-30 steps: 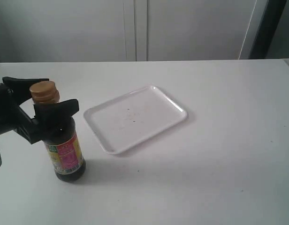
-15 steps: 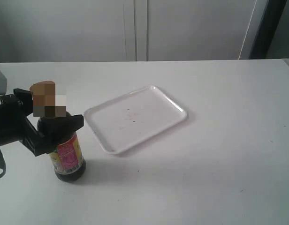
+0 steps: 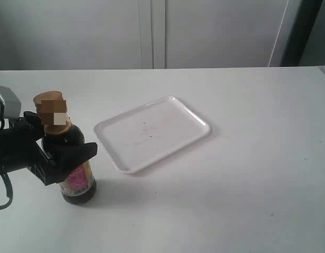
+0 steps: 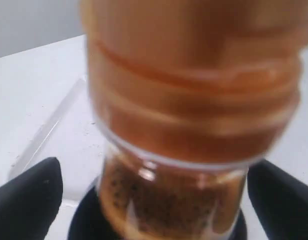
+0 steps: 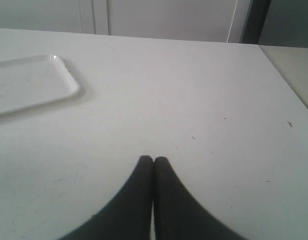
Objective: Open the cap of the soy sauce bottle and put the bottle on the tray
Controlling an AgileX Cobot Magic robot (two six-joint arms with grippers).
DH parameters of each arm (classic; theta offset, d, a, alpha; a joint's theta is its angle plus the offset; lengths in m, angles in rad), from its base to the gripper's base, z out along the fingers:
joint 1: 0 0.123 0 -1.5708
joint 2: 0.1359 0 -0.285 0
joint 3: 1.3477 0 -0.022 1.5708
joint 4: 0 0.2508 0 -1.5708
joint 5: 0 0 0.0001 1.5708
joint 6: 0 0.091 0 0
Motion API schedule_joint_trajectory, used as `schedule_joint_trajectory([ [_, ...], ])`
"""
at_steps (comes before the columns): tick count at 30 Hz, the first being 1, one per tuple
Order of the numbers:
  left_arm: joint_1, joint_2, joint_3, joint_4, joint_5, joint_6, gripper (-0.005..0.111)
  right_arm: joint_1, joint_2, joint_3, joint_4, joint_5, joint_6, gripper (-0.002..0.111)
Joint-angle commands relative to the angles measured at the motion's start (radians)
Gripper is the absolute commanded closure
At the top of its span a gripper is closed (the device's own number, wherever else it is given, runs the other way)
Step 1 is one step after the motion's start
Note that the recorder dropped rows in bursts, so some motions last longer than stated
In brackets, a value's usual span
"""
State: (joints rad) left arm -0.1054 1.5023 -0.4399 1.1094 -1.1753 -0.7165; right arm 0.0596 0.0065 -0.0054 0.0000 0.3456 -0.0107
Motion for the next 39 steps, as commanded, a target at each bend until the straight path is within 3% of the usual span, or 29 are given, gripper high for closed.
schedule_joint_trajectory([
  [1,-0.007,0.024,-0.002,0.007,-0.003,0.016,0.002,-0.004,-0.007,0.005,0.0,-0.003,0.004,0.108],
  [32,-0.007,0.155,0.0,0.007,0.003,0.088,0.002,-0.004,-0.007,0.005,0.0,-0.003,0.033,0.108],
  [35,-0.007,0.155,0.0,0.007,0.009,0.088,0.011,-0.004,-0.007,0.005,0.0,-0.003,0.033,0.108],
  [39,-0.007,0.155,0.0,0.007,0.031,0.088,0.038,-0.004,-0.007,0.005,0.0,-0.003,0.033,0.108],
])
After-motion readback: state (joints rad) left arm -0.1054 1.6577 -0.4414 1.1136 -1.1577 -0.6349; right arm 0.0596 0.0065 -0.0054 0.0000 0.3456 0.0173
